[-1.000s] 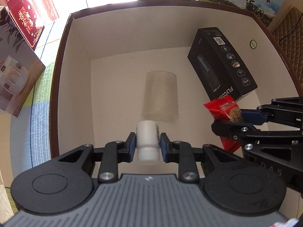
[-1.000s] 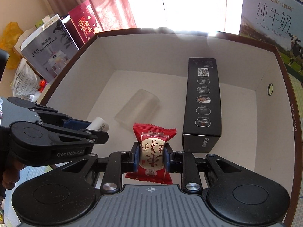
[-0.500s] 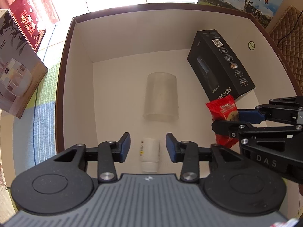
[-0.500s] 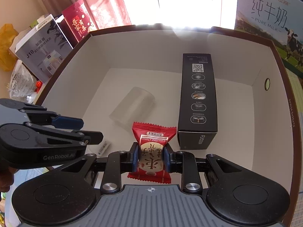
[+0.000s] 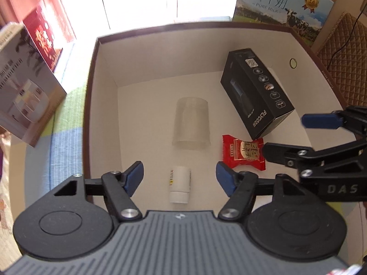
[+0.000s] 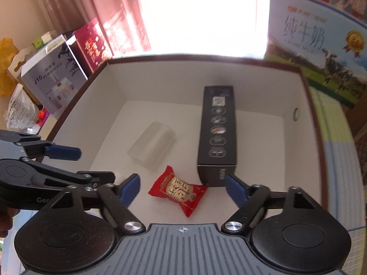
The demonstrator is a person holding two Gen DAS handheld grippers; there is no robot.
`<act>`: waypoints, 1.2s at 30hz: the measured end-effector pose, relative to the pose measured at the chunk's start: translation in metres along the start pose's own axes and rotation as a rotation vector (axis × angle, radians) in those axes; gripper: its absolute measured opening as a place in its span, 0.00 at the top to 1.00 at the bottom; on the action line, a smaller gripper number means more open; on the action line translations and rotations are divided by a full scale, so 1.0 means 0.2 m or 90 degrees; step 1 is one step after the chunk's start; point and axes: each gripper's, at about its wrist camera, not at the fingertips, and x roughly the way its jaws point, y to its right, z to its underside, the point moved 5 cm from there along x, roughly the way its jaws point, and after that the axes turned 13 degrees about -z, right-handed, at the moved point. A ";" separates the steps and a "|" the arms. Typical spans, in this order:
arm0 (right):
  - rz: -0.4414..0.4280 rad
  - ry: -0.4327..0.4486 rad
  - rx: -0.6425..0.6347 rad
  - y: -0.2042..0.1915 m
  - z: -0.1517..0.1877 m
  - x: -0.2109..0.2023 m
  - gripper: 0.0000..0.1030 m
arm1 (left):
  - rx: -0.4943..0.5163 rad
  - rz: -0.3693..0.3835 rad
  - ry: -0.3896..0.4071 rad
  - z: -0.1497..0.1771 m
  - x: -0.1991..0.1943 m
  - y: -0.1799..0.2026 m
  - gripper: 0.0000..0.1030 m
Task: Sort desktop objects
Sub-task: 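Withdraw both open grippers from the brown box toward the remaining items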
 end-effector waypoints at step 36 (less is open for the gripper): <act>-0.010 0.152 -0.018 -0.19 0.20 -0.66 0.02 | -0.077 -0.020 0.150 0.18 -0.72 -0.01 0.18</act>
